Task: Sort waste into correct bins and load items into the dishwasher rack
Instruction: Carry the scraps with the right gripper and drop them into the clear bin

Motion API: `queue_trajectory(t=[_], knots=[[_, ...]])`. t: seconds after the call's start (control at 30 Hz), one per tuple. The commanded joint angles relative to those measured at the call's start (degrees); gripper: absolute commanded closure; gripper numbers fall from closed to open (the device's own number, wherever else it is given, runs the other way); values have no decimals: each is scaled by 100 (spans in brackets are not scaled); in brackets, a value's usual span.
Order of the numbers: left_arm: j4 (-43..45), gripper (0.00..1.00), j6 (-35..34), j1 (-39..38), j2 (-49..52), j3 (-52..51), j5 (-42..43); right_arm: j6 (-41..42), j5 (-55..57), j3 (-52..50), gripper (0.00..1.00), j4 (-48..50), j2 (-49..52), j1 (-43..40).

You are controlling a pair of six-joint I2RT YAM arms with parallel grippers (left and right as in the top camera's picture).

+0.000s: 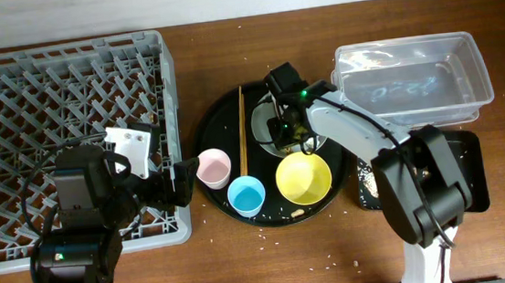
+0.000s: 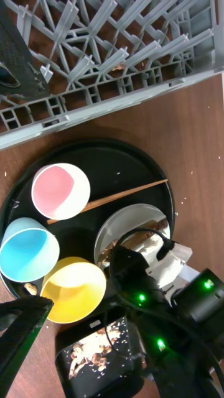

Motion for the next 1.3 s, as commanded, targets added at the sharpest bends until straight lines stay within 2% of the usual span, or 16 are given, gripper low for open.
queue_trajectory(t=[0.0,0.07,0.13,0.17,0.3,0.33,0.37,0.4,0.57,0.7,0.87,0.9,0.93,1.0,1.17,1.27], knots=[[7,0,-13,-26,9,101,-42,11,-74,448,96,-247,-916,-212],[7,0,-13,-26,9,101,-42,138,-35,623,96,-417,-1600,-592],[7,1,-13,-26,9,101,-42,1244,481,627,96,-684,-2081,-1239],[7,0,-13,-26,9,101,-42,2361,588,614,96,-964,-2083,-1869],[7,0,-13,-26,9,101,-42,3429,568,527,96,-977,-1320,-2785],[7,1,-13,-26,9,101,-42,3458,238,529,67,-962,-1145,-2920],[7,0,-13,-26,9,101,-42,2997,-363,533,46,-855,-1147,-2999],[7,0,-13,-26,9,101,-42,2111,-966,638,37,-704,-1320,-3021],[7,0,-13,-26,9,101,-42,-531,-1207,754,24,-1082,-2118,-1530],[7,1,-13,-26,9,101,-44,-350,72,446,24,-918,-1108,-393],[7,0,-13,-26,9,101,-42,55,210,446,29,-262,337,-529],[7,0,-13,-26,9,101,-42,68,210,446,34,-271,459,-577],[-2,1,-13,-26,9,101,-44,111,210,433,50,-286,553,-627],[-15,0,-13,-26,9,101,-42,184,179,409,96,-396,640,-691],[-24,0,-13,-26,9,101,-42,212,-1246,1174,96,-872,-507,-1202],[-31,1,-13,-26,9,101,-44,1283,-1342,1300,96,-870,-1233,-1869]])
